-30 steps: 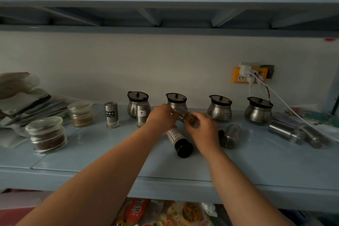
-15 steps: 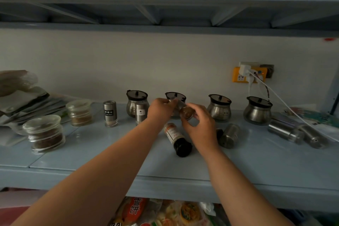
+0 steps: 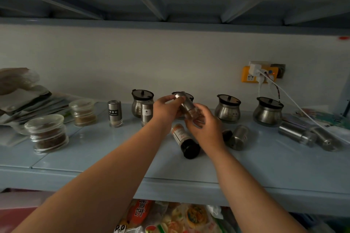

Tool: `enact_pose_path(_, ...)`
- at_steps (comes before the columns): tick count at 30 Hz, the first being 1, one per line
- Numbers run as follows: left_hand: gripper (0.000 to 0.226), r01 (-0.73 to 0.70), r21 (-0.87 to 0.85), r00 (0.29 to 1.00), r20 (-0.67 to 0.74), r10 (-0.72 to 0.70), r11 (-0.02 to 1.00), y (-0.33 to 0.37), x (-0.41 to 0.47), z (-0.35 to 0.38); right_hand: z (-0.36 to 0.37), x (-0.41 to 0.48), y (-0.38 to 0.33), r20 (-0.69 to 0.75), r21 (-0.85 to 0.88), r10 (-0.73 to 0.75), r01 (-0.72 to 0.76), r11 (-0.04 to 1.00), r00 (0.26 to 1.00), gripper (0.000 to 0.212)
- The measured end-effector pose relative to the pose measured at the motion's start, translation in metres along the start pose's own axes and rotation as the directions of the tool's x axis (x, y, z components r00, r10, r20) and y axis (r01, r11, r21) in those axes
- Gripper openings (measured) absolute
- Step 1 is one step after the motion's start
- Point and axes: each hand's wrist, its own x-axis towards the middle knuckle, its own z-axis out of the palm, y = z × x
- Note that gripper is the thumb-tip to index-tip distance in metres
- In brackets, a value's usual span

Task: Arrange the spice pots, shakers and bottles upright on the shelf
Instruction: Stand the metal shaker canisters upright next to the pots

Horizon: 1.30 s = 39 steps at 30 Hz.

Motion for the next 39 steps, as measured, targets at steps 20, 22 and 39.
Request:
enact_pose_path(20,0.046,-0.165,0.190,0.977,0.166,0.134,0.968,-0.001,-0.020,0.015,-0.001,0.010,0.009,-0.056,0.196,0.217,-0.203,0.959,0.975,0.027)
enact_pose_path(22,0.041,-0.175,0.146,0.967,0.210,0.143,0.974,-0.001,-0.020,0.013,0.000,0.008,0.008,-0.048,0.265,0.249,-0.228,0.937,0.967,0.025)
enact_pose_path(39,0.042,-0.231,0.220,0.946,0.281,0.165,0.948,-0.006,-0.016,0.006,0.000,0.009,0.006,-0.080,0.260,0.250,-0.221,0.940,0.965,0.046)
